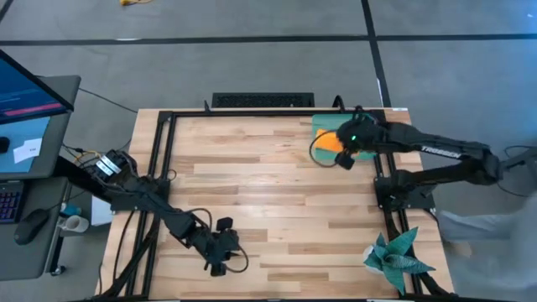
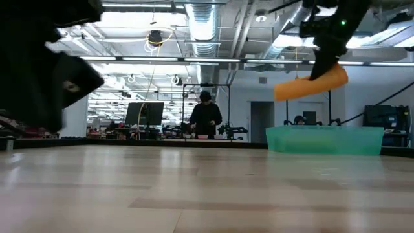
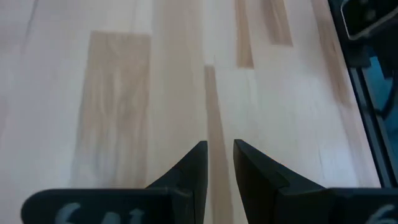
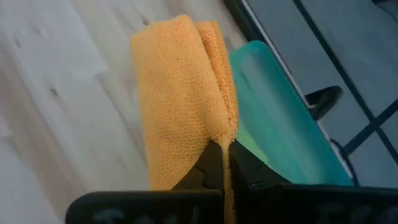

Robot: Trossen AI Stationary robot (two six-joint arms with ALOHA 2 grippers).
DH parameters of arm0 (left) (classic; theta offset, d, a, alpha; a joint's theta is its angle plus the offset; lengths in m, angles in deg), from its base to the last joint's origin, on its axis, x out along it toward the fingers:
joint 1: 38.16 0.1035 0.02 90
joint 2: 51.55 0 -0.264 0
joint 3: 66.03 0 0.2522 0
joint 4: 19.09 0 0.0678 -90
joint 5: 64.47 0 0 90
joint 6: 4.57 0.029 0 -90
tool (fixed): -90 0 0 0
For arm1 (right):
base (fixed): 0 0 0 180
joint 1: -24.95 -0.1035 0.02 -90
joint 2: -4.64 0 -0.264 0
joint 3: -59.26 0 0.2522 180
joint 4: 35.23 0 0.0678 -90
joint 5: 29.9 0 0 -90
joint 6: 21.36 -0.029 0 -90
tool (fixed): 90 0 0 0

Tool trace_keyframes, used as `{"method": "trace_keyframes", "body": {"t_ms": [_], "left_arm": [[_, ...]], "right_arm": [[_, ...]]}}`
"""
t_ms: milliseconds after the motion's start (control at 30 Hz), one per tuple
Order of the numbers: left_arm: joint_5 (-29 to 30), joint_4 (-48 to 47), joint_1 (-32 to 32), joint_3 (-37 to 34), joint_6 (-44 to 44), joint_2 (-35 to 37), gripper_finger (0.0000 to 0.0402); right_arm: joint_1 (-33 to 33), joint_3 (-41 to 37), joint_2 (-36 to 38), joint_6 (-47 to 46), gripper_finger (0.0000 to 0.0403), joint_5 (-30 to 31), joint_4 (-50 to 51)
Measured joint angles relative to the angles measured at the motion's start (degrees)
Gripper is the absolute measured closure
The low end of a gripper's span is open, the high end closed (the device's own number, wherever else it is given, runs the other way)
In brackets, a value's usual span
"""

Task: Roll microfiber towels into tight, uniform cylinder then place into a basket
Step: Put the orange microfiber towel into the blue bin

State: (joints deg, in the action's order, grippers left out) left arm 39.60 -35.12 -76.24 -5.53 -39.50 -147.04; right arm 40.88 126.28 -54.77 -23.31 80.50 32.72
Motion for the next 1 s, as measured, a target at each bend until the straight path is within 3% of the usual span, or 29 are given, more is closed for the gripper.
{"method": "trace_keyframes", "body": {"t_ms": [233,500,633,1000], "left_arm": [[-6.93,3.56,6.78,0.02,6.50,0.22,0.0347],[-15.73,-0.45,16.21,0.02,14.32,5.74,0.0379],[-15.96,-2.82,20.32,0.02,17.93,8.68,0.0390],[-16.81,-4.33,26.64,0.02,20.23,10.26,0.0398]], "right_arm": [[14.62,-0.20,1.85,13.48,0.0390,-8.29,-0.49],[28.12,-0.20,-4.33,27.55,0.0390,-17.72,-2.04],[30.65,-0.20,-8.83,31.80,0.0390,-21.95,-2.81],[30.65,-0.20,-19.79,36.95,0.0390,-25.53,-3.83]]}}
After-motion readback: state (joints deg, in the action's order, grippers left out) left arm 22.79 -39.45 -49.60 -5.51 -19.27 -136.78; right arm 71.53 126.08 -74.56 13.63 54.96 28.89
